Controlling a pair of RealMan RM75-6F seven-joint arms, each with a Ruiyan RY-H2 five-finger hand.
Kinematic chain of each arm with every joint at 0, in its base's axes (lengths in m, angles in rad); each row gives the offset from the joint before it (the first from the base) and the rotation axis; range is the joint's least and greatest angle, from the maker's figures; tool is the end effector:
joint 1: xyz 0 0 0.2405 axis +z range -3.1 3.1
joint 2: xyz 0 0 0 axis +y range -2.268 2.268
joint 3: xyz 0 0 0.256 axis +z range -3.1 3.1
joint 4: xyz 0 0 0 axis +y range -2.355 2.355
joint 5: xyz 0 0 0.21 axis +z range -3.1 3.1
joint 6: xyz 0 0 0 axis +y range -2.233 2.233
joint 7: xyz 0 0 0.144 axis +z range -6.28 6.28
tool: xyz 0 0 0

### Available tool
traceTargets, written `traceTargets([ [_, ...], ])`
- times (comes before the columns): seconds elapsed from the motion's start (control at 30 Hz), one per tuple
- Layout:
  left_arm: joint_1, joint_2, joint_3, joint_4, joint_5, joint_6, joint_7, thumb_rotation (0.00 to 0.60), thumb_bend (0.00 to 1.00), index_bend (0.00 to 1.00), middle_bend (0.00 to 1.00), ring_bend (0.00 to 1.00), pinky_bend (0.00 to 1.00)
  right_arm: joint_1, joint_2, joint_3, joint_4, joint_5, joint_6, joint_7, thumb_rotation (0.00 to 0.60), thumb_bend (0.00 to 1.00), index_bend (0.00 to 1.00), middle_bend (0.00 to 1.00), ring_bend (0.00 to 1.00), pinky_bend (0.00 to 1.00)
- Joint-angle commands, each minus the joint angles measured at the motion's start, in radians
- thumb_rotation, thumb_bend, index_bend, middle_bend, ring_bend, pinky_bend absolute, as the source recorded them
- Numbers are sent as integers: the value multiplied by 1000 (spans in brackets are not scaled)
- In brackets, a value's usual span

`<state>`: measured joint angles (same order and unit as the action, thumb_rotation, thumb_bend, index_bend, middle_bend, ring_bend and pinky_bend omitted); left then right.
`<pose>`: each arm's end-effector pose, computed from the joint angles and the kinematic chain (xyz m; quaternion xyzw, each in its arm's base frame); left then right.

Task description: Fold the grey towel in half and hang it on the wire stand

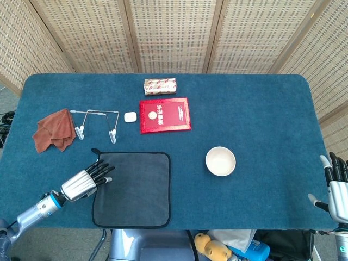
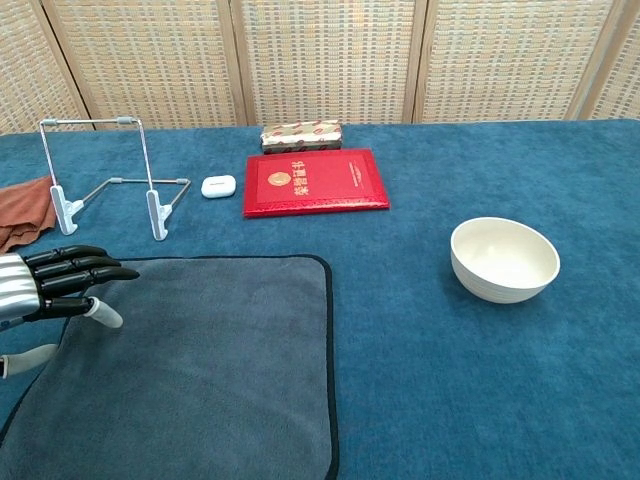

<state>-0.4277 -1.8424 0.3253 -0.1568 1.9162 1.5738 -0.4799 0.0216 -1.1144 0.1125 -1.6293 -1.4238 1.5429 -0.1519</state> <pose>-0.3274 0.2619 0.0028 -0.8783 -0.1354 -0.3454 0.3015 -0.3209 -0.1726 0.1798 0.5596 -0.3484 0.3477 0.6667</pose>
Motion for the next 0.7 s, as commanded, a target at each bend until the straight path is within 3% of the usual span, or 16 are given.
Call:
traceTargets([
  [0.03,-2,6,7,0,5,8,11,600,494,282,0,0,0,-1,1,0,0,0,1,1,600,0,0,0,0,0],
  [0.27,-5,17,10,-7,2,12,23,600,564,311,0,0,0,-2,3,-1,-4,-3,3,5,600,0,0,0,0,0],
  [0.7,-20,-1,9,-18,-6,-6,36,600,569,338,0,0,0,-1,4,-3,-6,-3,1,4,600,0,0,0,0,0],
])
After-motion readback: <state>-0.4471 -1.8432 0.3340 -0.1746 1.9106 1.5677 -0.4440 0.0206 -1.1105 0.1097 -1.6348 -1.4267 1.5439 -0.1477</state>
